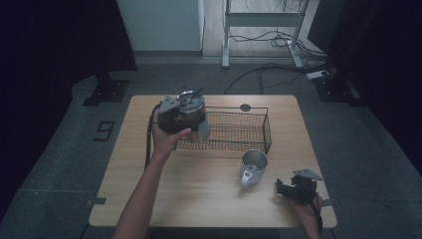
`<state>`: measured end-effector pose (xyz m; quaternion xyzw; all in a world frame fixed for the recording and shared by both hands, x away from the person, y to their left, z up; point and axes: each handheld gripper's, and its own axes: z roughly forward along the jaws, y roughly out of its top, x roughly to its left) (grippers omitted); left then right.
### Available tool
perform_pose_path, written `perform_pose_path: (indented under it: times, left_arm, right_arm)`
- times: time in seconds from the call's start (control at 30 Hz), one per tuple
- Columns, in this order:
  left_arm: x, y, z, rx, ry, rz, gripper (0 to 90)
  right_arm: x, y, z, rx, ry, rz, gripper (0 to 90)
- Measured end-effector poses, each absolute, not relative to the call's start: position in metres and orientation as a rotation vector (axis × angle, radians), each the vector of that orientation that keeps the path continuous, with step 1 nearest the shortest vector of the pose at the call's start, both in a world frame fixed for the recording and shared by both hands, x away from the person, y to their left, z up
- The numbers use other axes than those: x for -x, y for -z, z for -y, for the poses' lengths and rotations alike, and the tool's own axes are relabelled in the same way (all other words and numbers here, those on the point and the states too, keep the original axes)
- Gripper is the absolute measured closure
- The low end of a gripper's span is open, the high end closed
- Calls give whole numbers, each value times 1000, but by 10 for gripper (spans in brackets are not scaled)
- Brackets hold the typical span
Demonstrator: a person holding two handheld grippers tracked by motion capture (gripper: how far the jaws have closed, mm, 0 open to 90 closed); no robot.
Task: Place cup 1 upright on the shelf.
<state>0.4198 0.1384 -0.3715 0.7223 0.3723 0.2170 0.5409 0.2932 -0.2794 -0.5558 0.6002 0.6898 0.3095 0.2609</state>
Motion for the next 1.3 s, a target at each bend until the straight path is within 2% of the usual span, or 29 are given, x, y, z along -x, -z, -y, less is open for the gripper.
perform_pose_path:
  times: [1.3]
  left_arm:
    - [-468, 395, -122, -1756, -519, -947, 41]
  right_arm:
    - [-293, 556, 280, -1627, -837, -1867, 133]
